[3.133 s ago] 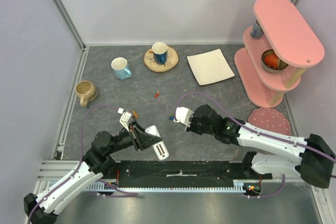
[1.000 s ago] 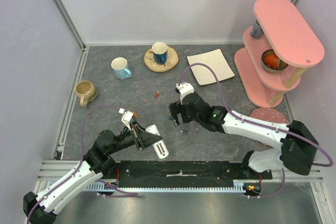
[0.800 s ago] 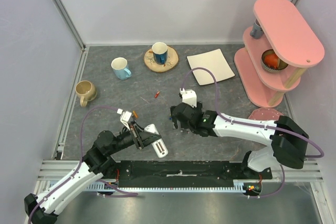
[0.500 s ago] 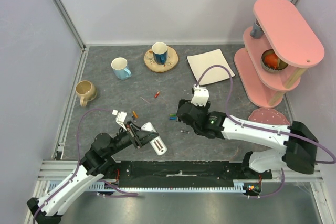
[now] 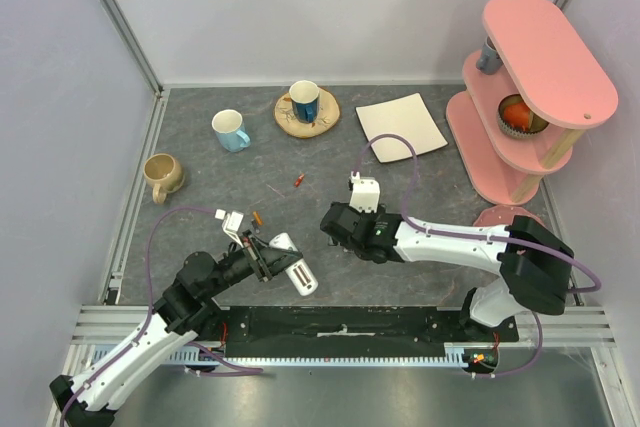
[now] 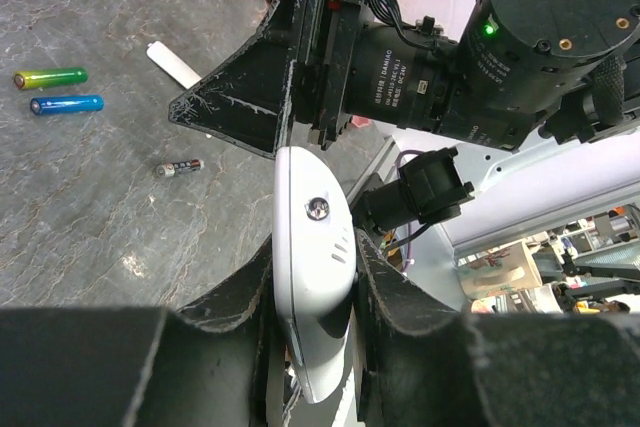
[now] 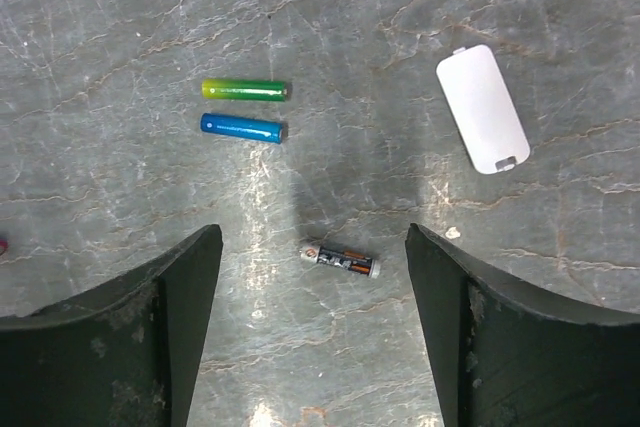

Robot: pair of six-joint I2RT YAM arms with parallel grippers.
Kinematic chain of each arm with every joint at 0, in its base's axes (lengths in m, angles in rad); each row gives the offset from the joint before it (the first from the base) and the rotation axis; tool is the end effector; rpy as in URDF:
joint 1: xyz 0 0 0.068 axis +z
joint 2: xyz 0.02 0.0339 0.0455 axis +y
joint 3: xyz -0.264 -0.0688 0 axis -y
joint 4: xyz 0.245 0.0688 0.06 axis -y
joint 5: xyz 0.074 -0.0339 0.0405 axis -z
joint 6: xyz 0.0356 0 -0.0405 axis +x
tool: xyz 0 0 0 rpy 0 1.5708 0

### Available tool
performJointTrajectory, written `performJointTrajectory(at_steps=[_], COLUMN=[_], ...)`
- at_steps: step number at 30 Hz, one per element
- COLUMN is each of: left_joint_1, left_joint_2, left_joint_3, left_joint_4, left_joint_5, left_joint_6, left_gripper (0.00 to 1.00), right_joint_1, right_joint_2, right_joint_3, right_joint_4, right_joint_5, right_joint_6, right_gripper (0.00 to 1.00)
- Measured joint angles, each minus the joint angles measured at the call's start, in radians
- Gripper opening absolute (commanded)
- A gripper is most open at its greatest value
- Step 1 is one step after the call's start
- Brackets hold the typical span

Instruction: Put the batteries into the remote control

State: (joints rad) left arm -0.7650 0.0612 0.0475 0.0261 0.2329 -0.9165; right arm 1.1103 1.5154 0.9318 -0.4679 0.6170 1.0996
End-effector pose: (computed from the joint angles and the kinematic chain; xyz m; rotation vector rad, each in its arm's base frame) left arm 0.0743 -0.0827 0.1876 0.0745 1.7678 -1.4627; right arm 0.1491 0.2542 0.2027 0.1872 2.3613 0.2223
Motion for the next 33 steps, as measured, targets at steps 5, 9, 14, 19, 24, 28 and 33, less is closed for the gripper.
performJointTrajectory(at_steps=[5, 9, 14, 19, 24, 28, 33], left_joint_1=[0.000, 0.000, 0.000, 0.000, 0.000, 0.000, 0.000], left_joint_2=[0.003, 0.004, 0.004, 0.005, 0.006, 0.011, 0.011], left_joint_3=[0.000, 0.000, 0.000, 0.000, 0.000, 0.000, 0.000], left_joint_4=[-0.002, -0.002, -0.002, -0.002, -0.002, -0.002, -0.002], left_joint_5=[0.000, 0.000, 0.000, 0.000, 0.000, -0.001, -0.001], left_joint_6=[0.000, 0.000, 0.000, 0.000, -0.001, -0.001, -0.001], left_gripper=[0.02, 0.02, 0.02, 0.02, 0.02, 0.02, 0.02], right_joint_1=[0.003, 0.005, 0.005, 0.006, 0.014, 0.026, 0.033], right_joint_2=[0.001, 0.014, 0.048, 0.082, 0.107, 0.127, 0.138], right_joint_3=[0.000, -0.005, -0.023, -0.032, -0.040, -0.040, -0.030], right_joint_4=[-0.001, 0.000, -0.003, -0.008, -0.014, -0.025, -0.042], right_joint_5=[-0.016, -0.024, -0.041, -0.050, -0.057, -0.057, -0.042], right_joint_6=[0.038, 0.081, 0.122, 0.152, 0.182, 0.211, 0.236], right_gripper=[0.70, 0.73, 0.75, 0.74, 0.70, 0.68, 0.68])
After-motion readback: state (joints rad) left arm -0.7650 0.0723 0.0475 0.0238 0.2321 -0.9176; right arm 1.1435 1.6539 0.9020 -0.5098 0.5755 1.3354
